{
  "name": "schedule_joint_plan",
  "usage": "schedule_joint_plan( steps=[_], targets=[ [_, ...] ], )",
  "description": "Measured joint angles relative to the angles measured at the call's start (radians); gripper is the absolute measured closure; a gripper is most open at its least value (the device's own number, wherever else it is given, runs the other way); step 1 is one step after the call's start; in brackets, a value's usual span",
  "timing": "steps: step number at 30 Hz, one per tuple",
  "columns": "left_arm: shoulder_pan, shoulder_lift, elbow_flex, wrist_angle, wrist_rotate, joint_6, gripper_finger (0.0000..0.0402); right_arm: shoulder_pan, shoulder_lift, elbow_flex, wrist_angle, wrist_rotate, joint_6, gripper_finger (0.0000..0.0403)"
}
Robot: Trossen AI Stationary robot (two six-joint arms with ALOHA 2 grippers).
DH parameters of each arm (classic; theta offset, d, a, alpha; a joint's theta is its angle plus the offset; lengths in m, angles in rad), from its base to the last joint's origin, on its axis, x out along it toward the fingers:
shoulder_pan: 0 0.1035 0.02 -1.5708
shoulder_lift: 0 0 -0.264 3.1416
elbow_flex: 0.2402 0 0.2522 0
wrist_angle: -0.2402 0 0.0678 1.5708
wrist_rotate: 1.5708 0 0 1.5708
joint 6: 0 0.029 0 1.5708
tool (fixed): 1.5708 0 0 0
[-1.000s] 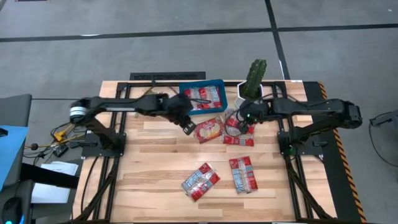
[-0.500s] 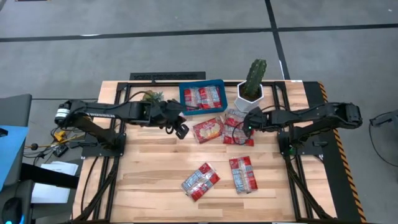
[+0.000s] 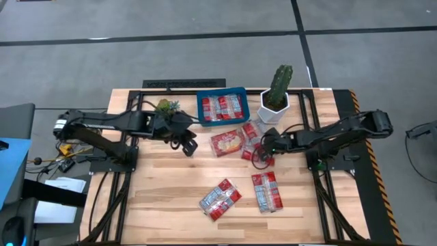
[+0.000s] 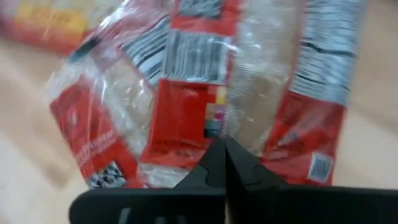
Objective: Sort popcorn bags into baskets
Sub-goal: Put the popcorn bag into the blue bin
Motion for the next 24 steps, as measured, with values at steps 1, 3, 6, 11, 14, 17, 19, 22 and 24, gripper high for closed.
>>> schedule_joint_plan(
  steps=[1,3,6,11,14,17,19,22,24],
  targets=[
    [0.000,-0.007,0.000,-0.004,-0.001,0.000,0.0401,0.015,0.030,0.000,0.036,-0.017,0.000,0.0393],
    [0.000,-0.026,0.000,-0.017,-0.001,0.000,0.0401,0.042,0.095,0.010,0.119,-0.054,-0.004,0.0392],
    [0.000,-0.049,0.000,-0.031,-0.001,-0.001,0.0401,0.084,0.175,0.065,0.170,-0.135,-0.076,0.0394],
    [0.000,-0.066,0.000,-0.101,-0.015,-0.076,0.0388,0.131,0.209,0.197,0.132,-0.186,-0.284,0.0389],
    [0.000,-0.069,0.000,-0.161,-0.025,-0.104,0.0359,0.123,0.194,0.276,0.057,-0.148,-0.379,0.0380],
    [0.000,-0.069,-0.043,-0.168,-0.048,-0.128,0.0316,0.104,0.176,0.317,-0.028,-0.108,-0.415,0.0375],
    [0.000,-0.068,-0.105,-0.124,-0.048,-0.162,0.0284,0.093,0.151,0.327,-0.019,-0.086,-0.420,0.0375],
    [0.000,-0.068,-0.233,0.045,-0.049,-0.188,0.0237,0.069,0.133,0.328,-0.005,-0.052,-0.401,0.0381],
    [0.002,-0.067,-0.341,0.211,-0.046,-0.227,0.0212,0.047,0.139,0.326,0.031,-0.024,-0.394,0.0388]
  ],
)
